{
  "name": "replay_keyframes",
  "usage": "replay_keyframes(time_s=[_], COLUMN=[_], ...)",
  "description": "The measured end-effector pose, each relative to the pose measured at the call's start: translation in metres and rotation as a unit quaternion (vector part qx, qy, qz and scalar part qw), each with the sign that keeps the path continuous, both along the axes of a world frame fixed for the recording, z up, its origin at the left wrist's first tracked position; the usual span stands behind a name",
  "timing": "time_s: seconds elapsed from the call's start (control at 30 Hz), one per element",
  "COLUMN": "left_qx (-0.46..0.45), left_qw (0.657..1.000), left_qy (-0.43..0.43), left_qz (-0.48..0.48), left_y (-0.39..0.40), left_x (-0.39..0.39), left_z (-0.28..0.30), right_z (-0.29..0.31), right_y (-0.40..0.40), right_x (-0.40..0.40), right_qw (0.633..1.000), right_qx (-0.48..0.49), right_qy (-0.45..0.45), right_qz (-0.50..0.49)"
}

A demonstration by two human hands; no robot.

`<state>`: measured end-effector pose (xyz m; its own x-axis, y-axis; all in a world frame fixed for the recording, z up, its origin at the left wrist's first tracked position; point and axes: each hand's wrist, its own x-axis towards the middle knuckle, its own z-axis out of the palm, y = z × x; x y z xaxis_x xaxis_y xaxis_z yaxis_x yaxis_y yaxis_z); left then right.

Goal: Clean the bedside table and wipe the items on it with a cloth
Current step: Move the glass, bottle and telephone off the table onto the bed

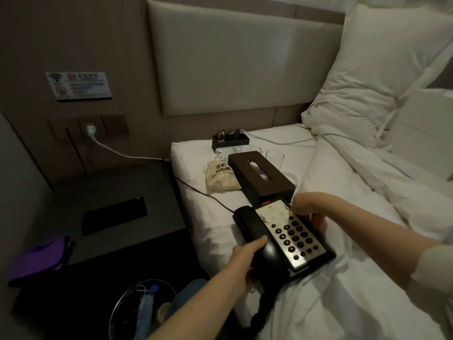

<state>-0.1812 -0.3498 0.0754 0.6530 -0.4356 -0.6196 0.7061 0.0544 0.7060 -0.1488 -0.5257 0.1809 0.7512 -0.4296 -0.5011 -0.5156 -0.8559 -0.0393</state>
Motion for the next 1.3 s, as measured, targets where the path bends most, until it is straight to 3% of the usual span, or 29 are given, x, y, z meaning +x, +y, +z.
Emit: replay_keyframes(time_s=[0.23,0.37,0.67,0.97,1.13,1.3], left_qx=[-0.016,-0.020,-0.019,-0.011,-0.022,-0.024], left_qw=[0.998,0.997,0.991,0.983,0.985,0.986], left_qy=[-0.036,-0.062,-0.087,-0.119,-0.105,-0.086], left_qz=[0.047,0.052,0.103,0.136,0.139,0.142], left_y=[0.026,0.040,0.065,0.053,0.036,0.025], left_x=[0.008,0.013,0.016,0.013,0.001,-0.008], left_z=[0.001,0.002,-0.008,-0.001,-0.001,-0.001], right_z=[-0.016,-0.031,-0.044,-0.026,-0.025,-0.023], right_y=[0.015,0.016,-0.009,-0.039,-0.045,-0.047], right_x=[0.014,0.025,0.019,-0.007,-0.007,0.008], right_qw=[0.999,0.997,0.952,0.895,0.897,0.946], right_qx=[0.045,-0.027,-0.175,-0.238,-0.223,-0.138], right_qy=[-0.001,0.013,0.153,0.319,0.331,0.268], right_qz=[0.010,0.077,0.199,0.202,0.188,0.118])
